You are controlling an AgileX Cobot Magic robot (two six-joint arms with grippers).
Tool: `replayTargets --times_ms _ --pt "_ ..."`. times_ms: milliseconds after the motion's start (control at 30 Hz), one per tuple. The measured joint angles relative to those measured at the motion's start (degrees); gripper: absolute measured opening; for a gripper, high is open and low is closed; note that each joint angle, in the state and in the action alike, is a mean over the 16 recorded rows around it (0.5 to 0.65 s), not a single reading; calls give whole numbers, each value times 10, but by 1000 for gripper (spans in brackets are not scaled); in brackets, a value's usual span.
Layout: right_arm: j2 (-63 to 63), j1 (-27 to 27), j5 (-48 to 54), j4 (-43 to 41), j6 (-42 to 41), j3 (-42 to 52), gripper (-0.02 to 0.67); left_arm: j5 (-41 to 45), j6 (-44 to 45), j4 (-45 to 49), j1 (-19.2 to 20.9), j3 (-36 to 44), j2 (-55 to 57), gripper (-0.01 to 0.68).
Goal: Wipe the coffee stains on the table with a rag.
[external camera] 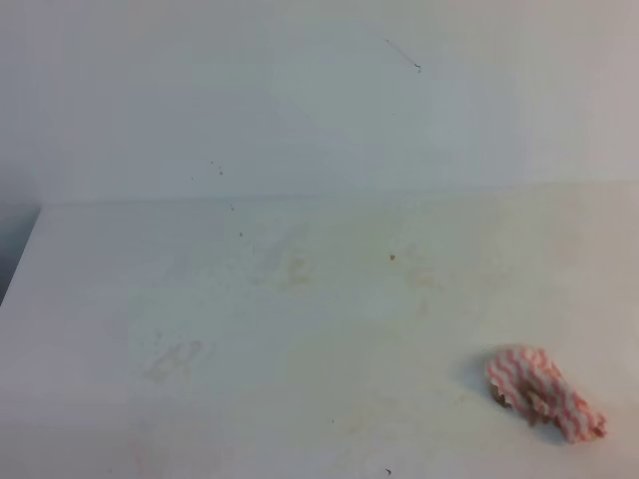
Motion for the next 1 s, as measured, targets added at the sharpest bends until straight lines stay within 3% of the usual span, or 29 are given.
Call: replayTargets --times_ms 500,1000 --pt "0 -52 -17 125 -211 1 -2 3 0 0 0 2 0 -3" --pt "0 -80 -29 118 -216 1 -2 3 0 0 0 7 0 -3"
